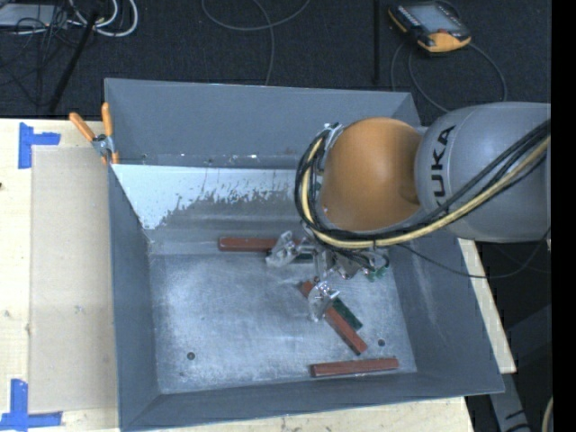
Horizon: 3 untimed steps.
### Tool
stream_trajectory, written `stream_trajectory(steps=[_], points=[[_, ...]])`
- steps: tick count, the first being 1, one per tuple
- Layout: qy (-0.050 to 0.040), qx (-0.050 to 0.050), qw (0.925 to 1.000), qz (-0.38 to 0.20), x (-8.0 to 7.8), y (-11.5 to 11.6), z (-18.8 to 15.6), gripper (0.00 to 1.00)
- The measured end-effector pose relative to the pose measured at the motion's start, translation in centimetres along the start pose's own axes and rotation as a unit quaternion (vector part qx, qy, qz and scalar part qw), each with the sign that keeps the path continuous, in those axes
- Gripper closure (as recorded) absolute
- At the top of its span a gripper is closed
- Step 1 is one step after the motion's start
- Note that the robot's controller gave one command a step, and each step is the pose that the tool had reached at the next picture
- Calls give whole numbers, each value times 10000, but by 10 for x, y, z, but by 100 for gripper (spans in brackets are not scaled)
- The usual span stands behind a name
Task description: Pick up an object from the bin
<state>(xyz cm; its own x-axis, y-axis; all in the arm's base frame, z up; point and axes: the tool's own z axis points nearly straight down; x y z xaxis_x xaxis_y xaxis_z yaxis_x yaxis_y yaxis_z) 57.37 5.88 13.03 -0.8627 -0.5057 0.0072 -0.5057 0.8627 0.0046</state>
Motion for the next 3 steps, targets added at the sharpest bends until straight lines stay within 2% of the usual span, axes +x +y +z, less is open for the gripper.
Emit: stream_trajectory(steps=[1,2,3], points=[[-72,33,9995,321,14,-13,25,0],[-74,38,9989,-451,28,-55,55,100],[-74,38,9990,-449,28,-55,55,100]])
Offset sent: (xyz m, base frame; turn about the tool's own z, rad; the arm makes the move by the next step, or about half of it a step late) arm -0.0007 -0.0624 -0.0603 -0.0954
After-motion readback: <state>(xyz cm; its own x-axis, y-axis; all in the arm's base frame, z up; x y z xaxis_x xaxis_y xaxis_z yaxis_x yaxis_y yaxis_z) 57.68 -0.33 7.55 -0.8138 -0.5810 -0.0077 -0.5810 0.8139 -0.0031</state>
